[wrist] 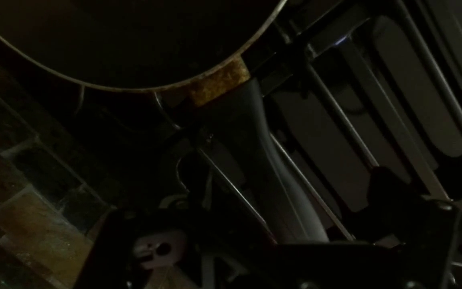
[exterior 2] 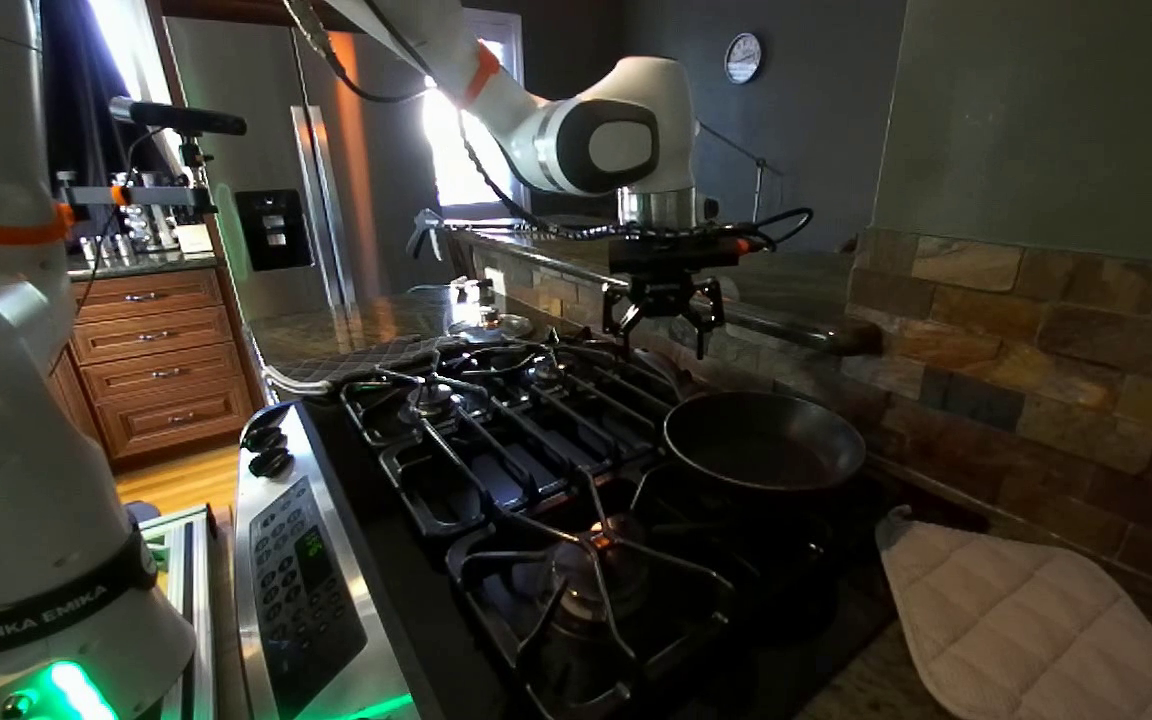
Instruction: Move the pan to the bottom right stove plate
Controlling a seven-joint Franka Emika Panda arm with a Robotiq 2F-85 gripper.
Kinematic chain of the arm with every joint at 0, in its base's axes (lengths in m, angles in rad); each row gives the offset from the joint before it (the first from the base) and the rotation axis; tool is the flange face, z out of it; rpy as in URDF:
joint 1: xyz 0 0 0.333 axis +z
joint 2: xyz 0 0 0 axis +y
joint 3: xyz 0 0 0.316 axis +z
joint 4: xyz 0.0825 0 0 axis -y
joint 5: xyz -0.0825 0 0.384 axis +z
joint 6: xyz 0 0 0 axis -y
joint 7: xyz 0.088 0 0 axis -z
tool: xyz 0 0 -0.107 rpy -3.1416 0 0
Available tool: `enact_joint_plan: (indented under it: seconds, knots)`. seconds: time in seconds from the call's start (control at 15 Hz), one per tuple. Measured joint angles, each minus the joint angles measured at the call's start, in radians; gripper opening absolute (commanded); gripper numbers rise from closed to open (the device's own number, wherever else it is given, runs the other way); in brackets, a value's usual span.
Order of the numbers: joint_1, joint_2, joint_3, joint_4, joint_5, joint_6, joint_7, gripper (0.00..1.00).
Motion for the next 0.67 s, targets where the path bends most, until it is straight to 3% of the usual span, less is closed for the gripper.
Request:
enact_joint_plan:
  seconds: [0.33, 0.67]
  knots:
    - [-0.015, 0.044, 0.008, 0.037, 0.000, 0.000, -0.013, 0.92]
    - [-0.024, 0.080, 0.018, 0.066, 0.000, 0.000, -0.021, 0.49]
